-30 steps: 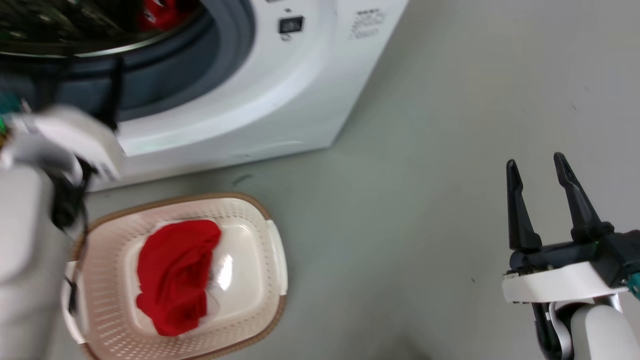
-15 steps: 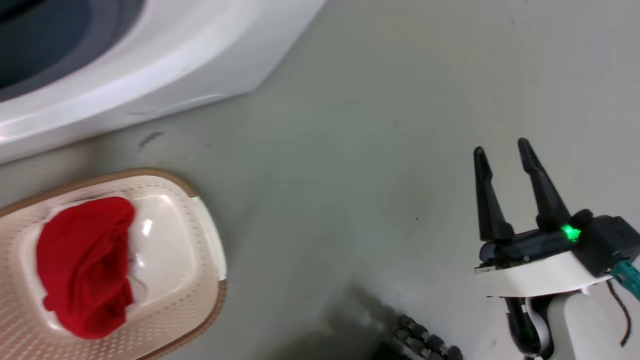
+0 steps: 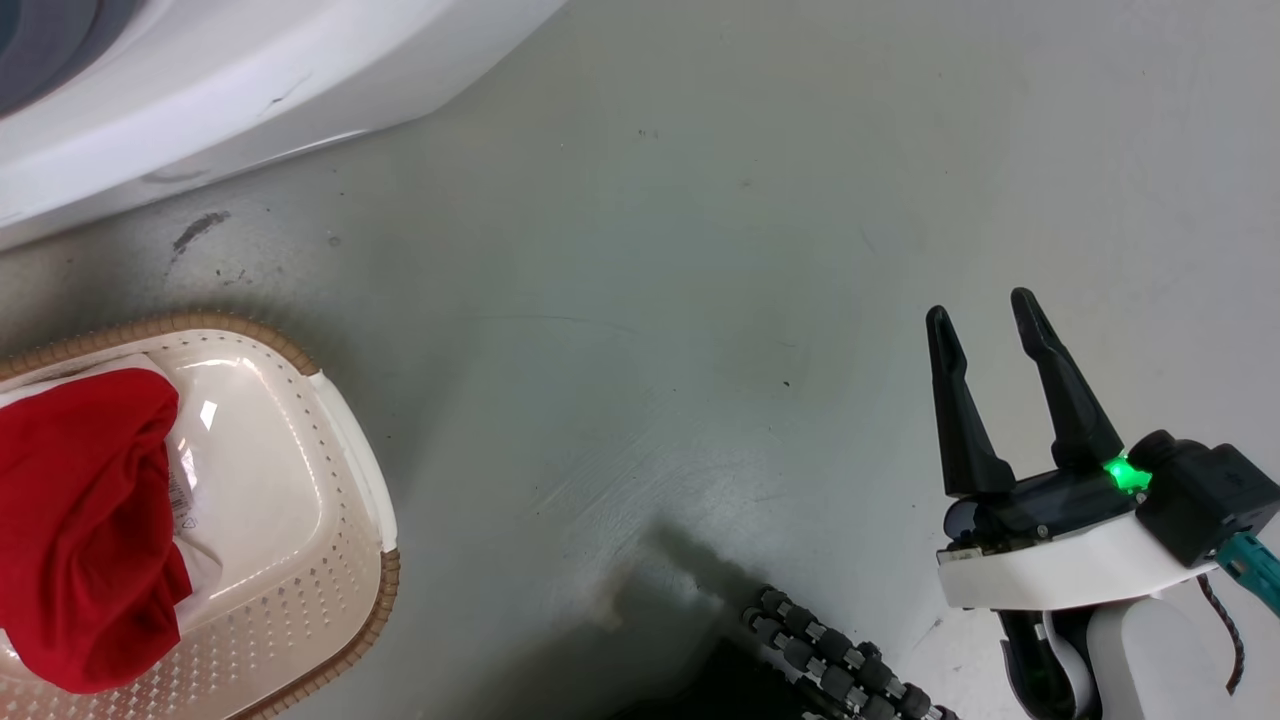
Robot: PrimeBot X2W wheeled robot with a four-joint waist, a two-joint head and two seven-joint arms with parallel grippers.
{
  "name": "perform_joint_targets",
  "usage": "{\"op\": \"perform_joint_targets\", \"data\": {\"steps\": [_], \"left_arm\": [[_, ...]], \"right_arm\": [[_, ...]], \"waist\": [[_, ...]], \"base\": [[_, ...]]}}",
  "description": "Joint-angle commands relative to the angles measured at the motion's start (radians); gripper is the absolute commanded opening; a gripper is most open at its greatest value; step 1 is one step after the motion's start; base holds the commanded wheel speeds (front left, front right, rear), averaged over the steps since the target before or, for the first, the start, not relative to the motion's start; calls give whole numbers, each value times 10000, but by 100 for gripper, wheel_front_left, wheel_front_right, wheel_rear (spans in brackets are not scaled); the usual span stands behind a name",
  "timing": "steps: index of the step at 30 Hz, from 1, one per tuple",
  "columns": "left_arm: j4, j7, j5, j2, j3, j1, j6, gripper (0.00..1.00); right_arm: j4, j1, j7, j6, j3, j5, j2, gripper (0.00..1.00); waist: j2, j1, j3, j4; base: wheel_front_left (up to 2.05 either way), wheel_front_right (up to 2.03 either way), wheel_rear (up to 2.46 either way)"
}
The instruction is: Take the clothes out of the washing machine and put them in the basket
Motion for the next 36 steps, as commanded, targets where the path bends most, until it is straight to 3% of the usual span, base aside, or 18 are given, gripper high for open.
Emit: {"op": "perform_joint_targets", "data": {"steps": [1,2,4,8,15,22,26,36], "left_arm": [[204,46,103,30,-159,-176,-4,100],[328,87,109,42,-240,-193,-8,100],[521,117,63,22,-381,-259,-17,0],[648,-49,-186,20,-616,-357,-26,0],[599,-1530,-550,463,-860,-285,-27,0],[665,-3891,-1146,502,-791,423,-23,0],[827,-5461,-1790,266,-611,1195,-19,0],[1010,-8549,-2213,-129,-1097,3488,-18,0]], "right_arm": [[-37,45,-20,-10,-43,68,19,100],[-42,41,-20,-10,-55,67,21,100],[-40,6,-20,-10,-71,100,19,100],[6,-133,-20,-11,-61,103,19,100],[126,-509,-20,-11,49,-34,20,100],[216,-728,-20,-11,-318,-469,16,100],[299,-702,-20,-11,-526,-895,15,100],[444,-342,-20,-11,-885,-1707,12,100]], "waist": [[0,-1,37,23],[0,-1,54,32],[0,-1,84,48],[0,-1,106,77],[0,-1,-124,54],[0,-1,-899,600],[0,-1,-1539,1041],[0,-1,-3200,1940]], "base": [[0,0,0],[0,0,0],[0,0,0],[0,0,0],[0,0,0],[0,0,0],[0,0,0],[0,0,0]]}}
